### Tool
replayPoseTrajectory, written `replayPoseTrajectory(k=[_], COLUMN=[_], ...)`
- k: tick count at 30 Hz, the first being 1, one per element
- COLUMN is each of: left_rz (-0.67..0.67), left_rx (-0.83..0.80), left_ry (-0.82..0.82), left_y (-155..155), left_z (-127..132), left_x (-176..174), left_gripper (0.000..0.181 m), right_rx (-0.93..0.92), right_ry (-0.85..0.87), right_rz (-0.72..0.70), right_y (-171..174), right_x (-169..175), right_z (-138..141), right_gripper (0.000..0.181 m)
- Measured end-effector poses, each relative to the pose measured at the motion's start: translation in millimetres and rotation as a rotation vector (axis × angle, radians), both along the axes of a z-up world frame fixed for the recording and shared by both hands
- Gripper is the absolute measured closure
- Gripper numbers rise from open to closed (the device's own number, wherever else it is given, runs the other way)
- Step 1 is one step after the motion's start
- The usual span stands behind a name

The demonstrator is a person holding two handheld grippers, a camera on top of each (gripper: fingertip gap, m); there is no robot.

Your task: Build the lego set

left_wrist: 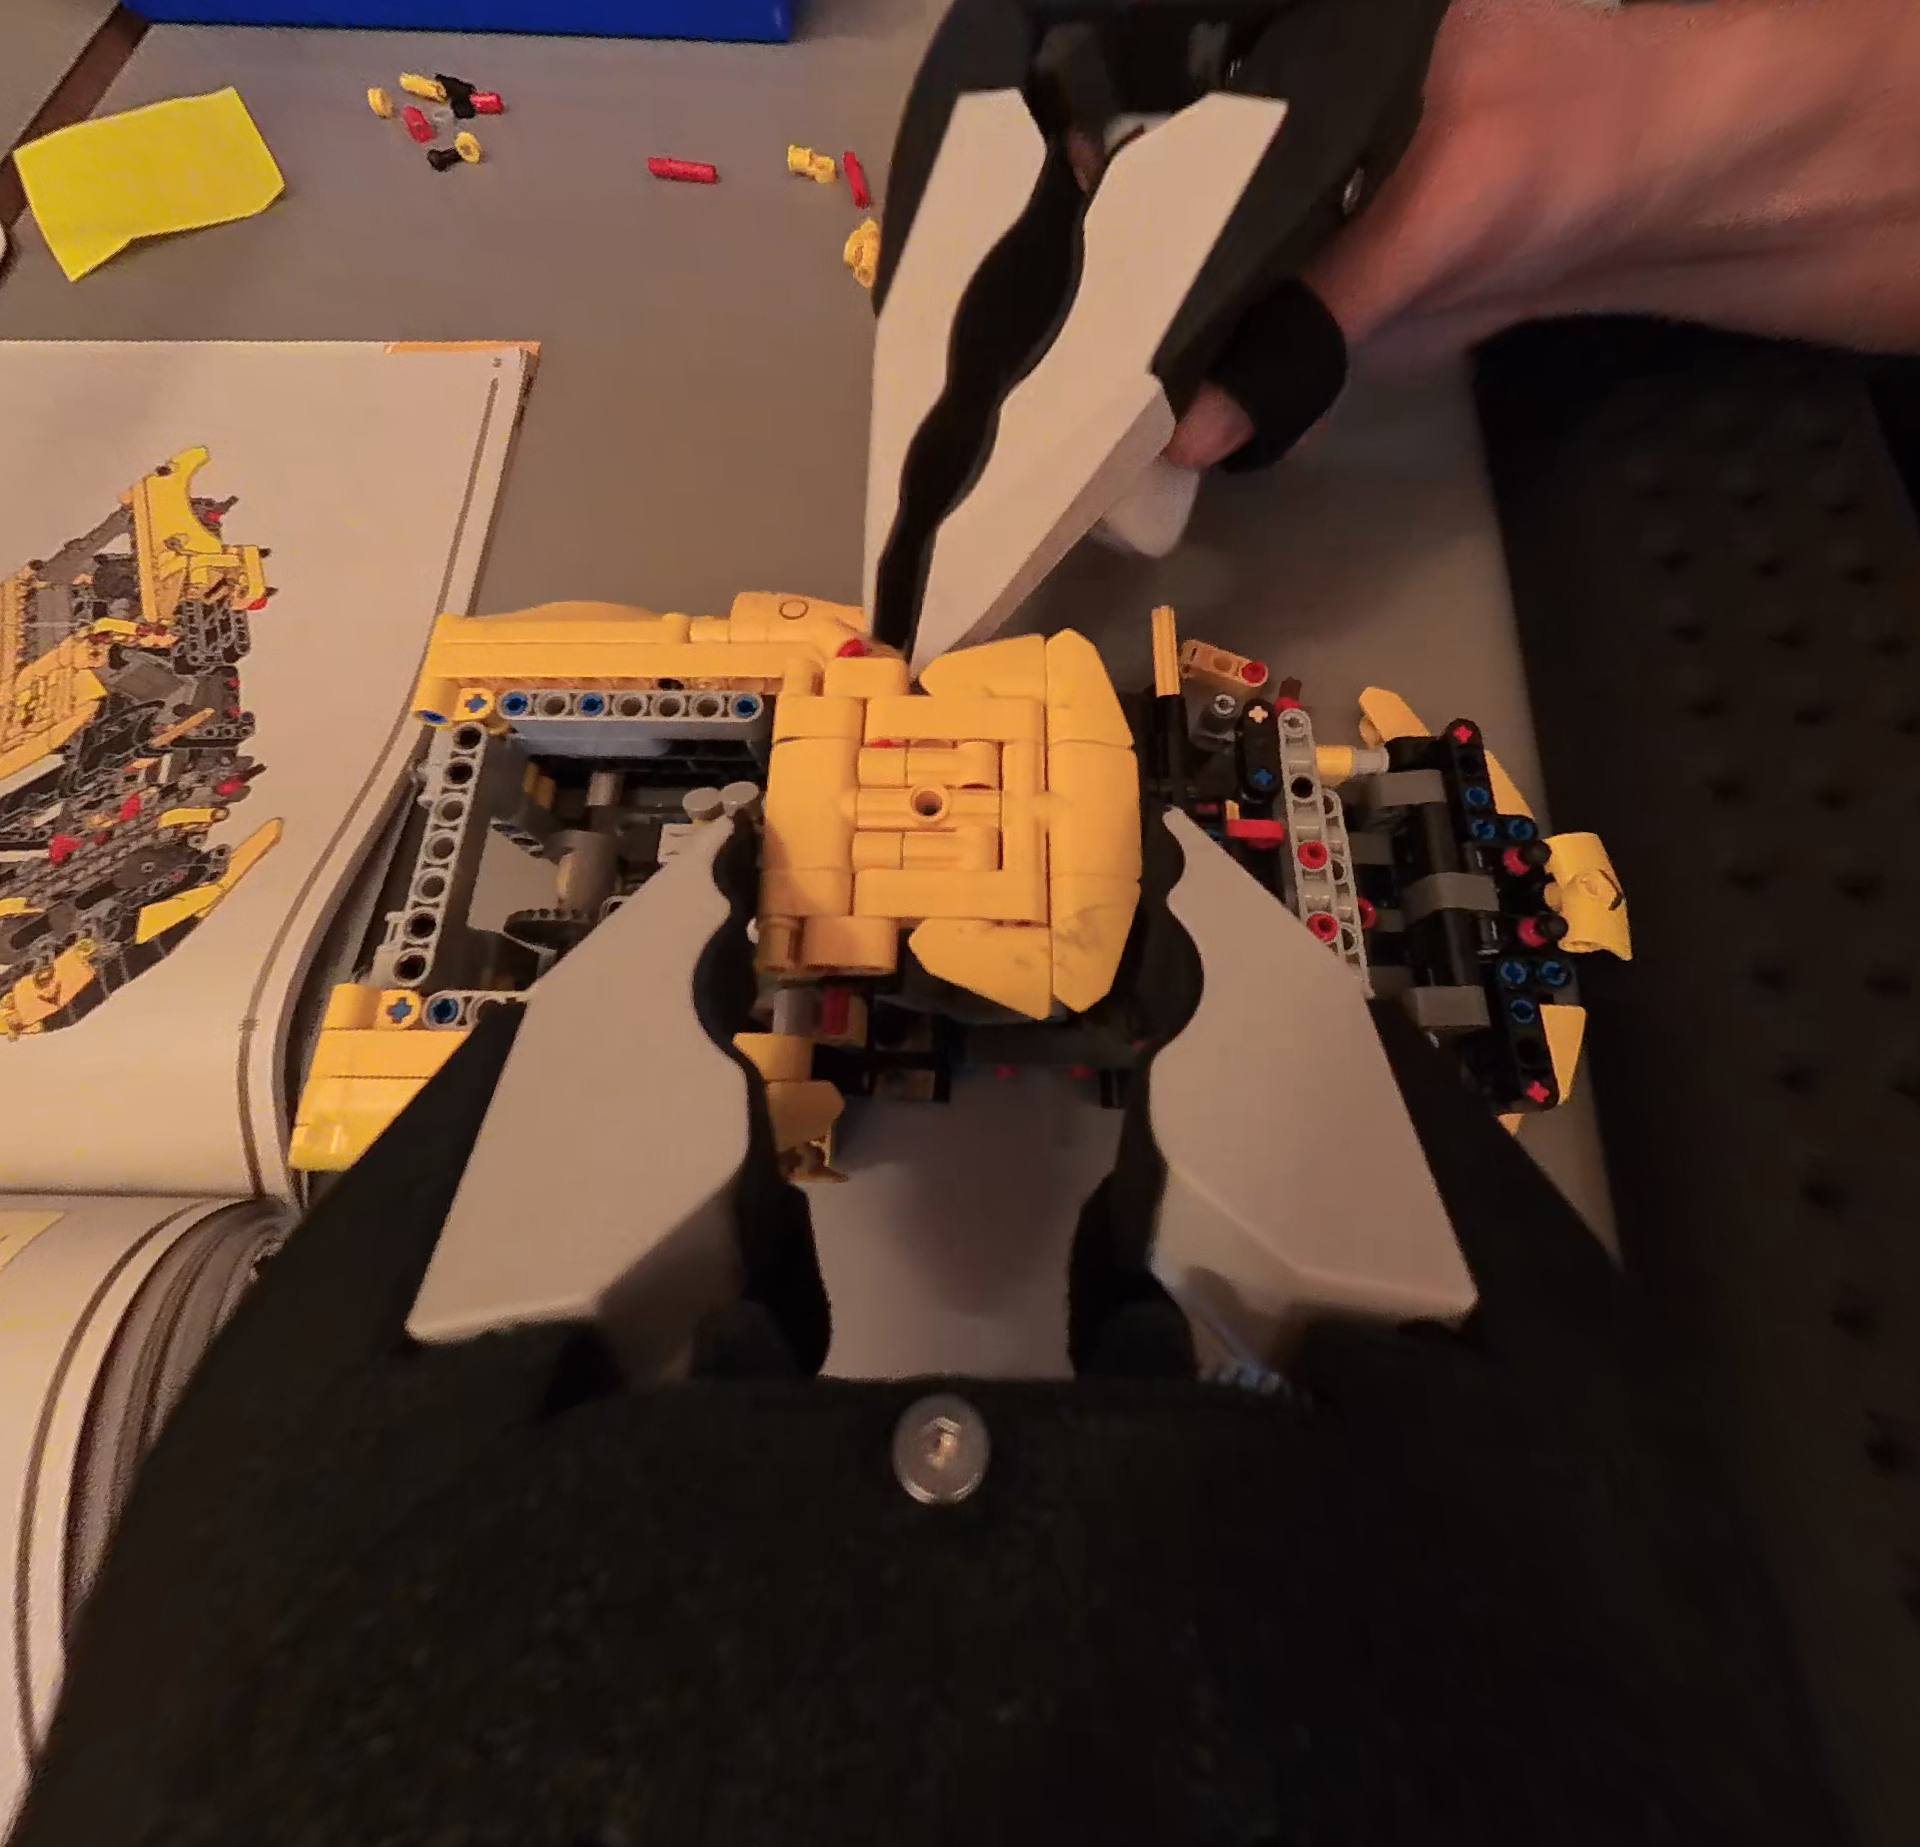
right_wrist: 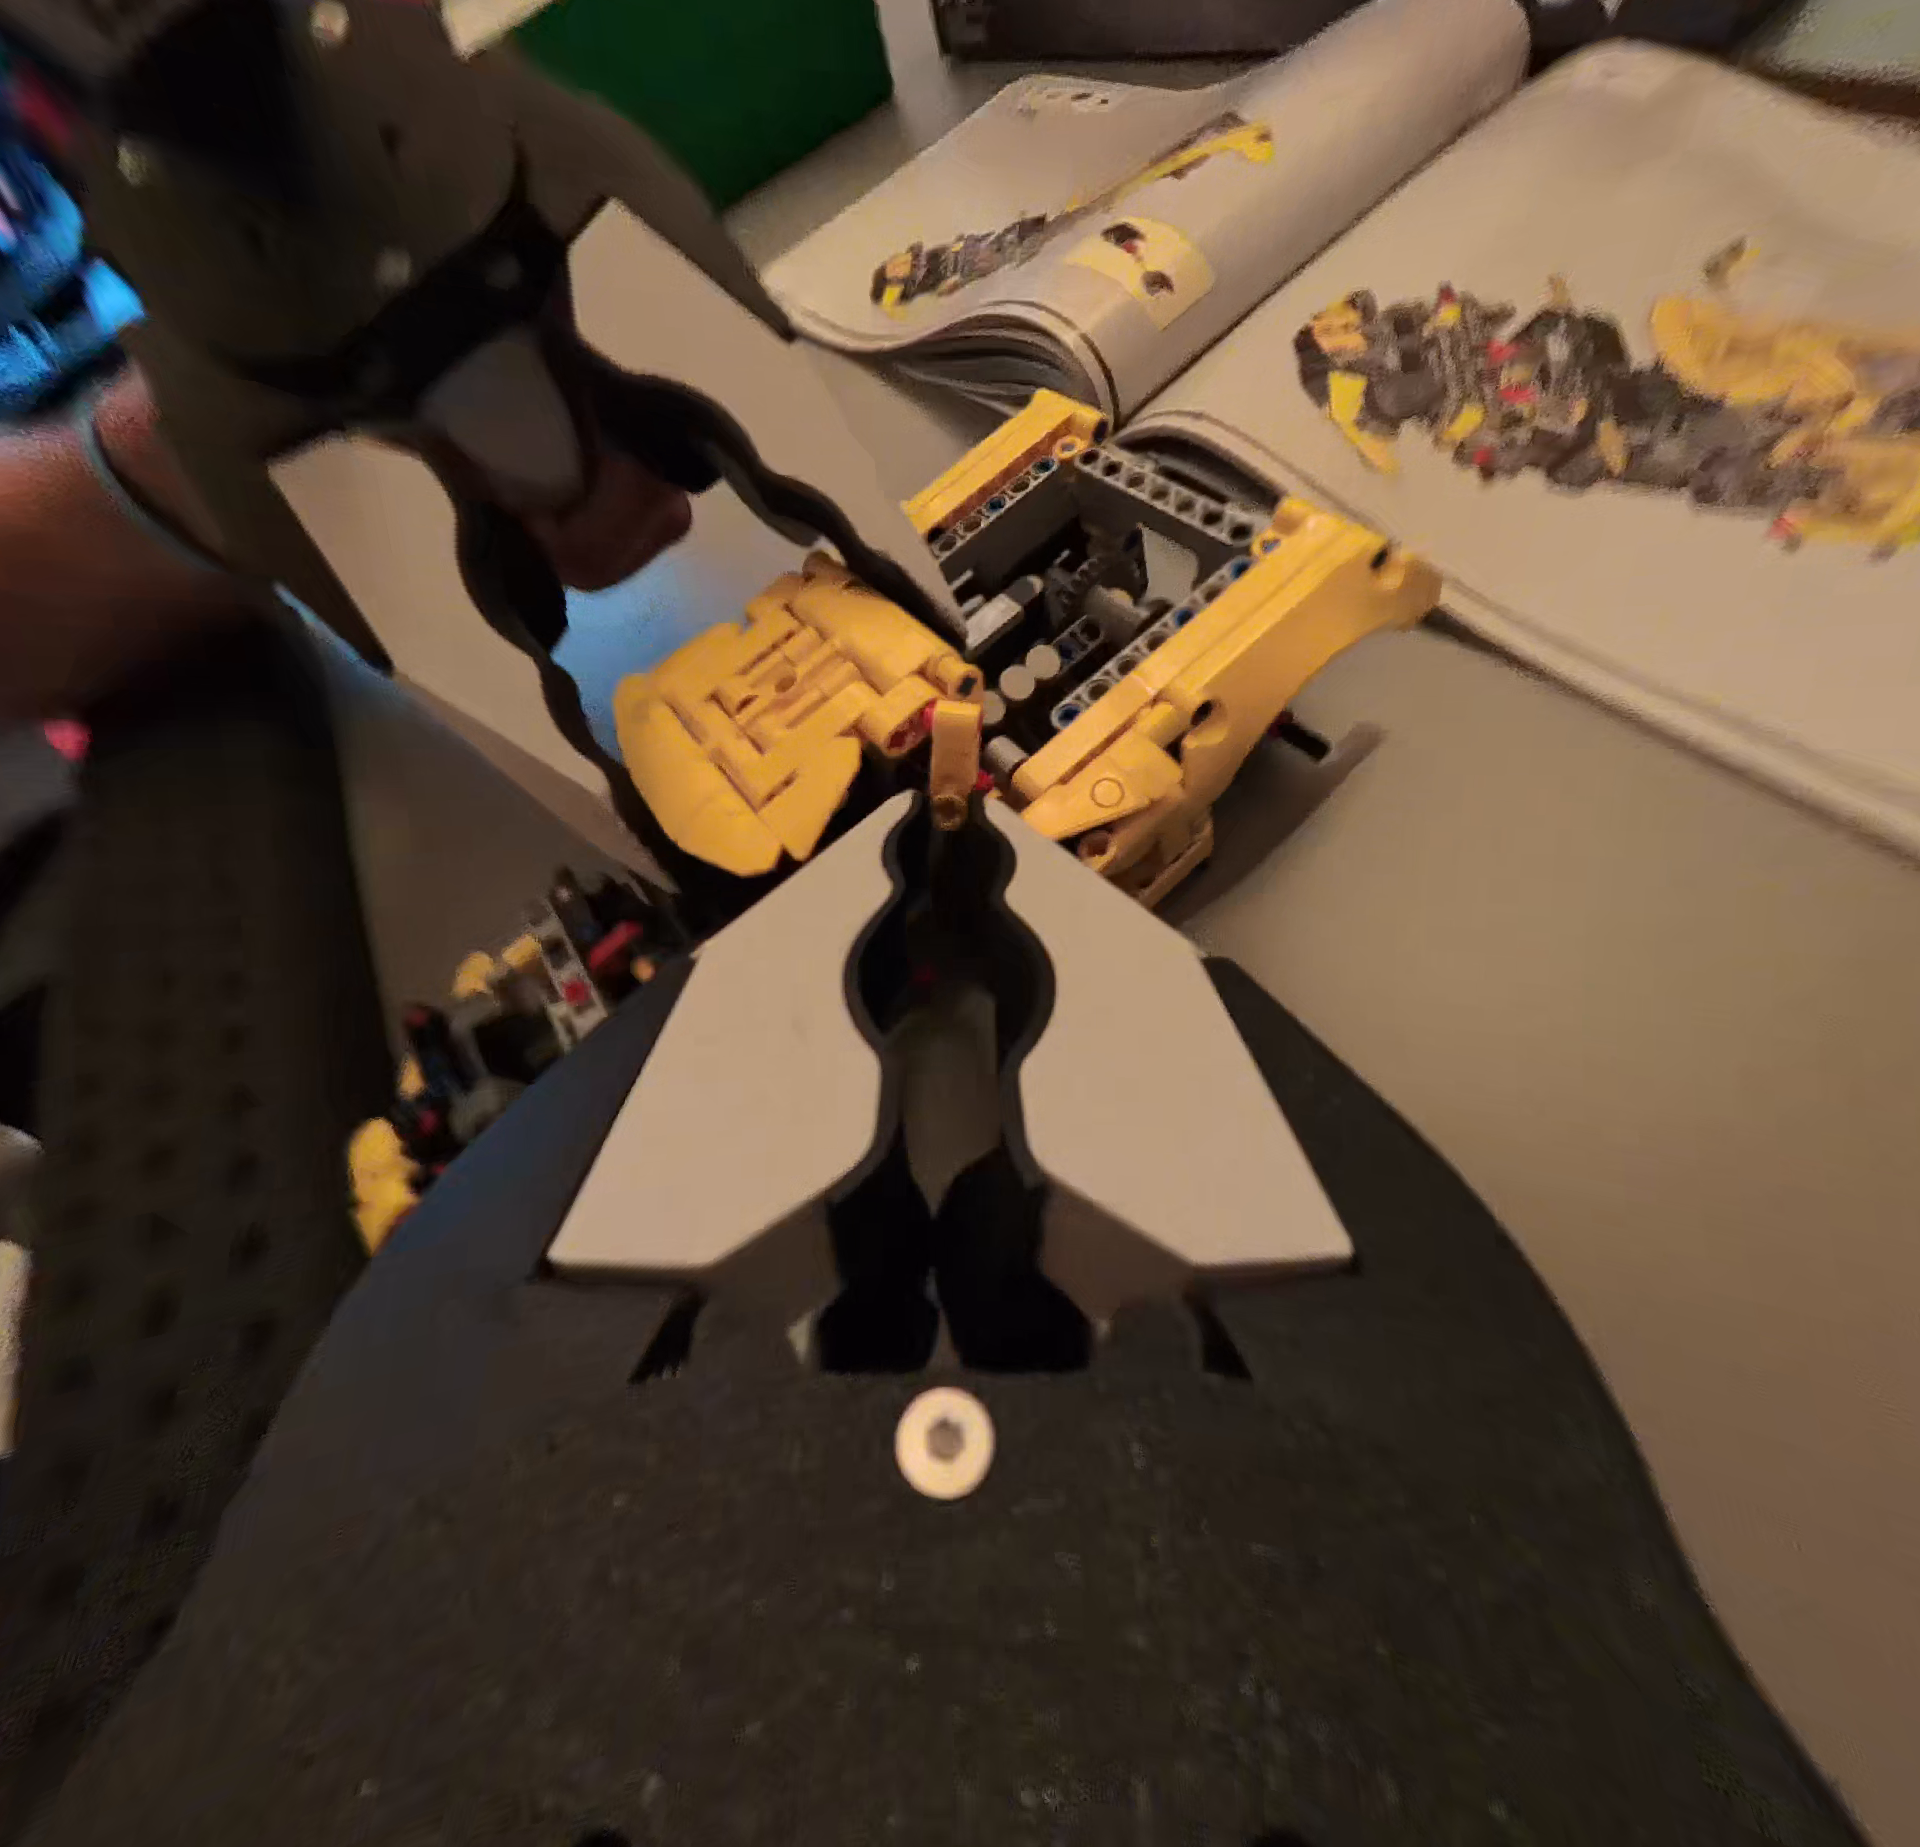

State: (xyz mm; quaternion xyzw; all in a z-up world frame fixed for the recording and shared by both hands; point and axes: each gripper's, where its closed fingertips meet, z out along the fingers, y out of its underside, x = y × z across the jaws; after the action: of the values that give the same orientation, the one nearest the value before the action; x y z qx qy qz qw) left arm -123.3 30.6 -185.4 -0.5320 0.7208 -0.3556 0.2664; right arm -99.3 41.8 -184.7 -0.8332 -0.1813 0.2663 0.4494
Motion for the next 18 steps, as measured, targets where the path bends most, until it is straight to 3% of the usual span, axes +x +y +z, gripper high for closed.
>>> replayPoseTrajectory(k=[4, 7, 10, 13, 18], left_rz=[-0.014, -0.033, -0.050, -0.052, -0.050], left_rx=[-0.007, -0.014, -0.024, -0.030, -0.023], left_ry=[-0.010, -0.020, -0.026, -0.034, -0.039], left_y=[-0.7, -1.5, -2.0, -2.1, -2.0], left_z=[0.3, 0.6, 0.9, 1.1, 0.9], left_x=[-0.9, -2.1, -3.0, -3.1, -3.0], left_gripper=[0.107, 0.107, 0.107, 0.107, 0.107], right_rx=[0.199, 0.415, 0.351, 0.316, 0.360], right_ry=[-0.288, -0.321, -0.237, -0.291, -0.318], right_rz=[0.149, 0.292, 0.400, 0.441, 0.411], right_y=[-1.0, -0.8, -1.9, -1.0, 4.3], right_x=[7.5, 6.8, 3.8, 4.6, 4.7], right_z=[12.3, 25.3, 16.7, 1.8, 3.2], right_gripper=[0.176, 0.176, 0.176, 0.176, 0.176])
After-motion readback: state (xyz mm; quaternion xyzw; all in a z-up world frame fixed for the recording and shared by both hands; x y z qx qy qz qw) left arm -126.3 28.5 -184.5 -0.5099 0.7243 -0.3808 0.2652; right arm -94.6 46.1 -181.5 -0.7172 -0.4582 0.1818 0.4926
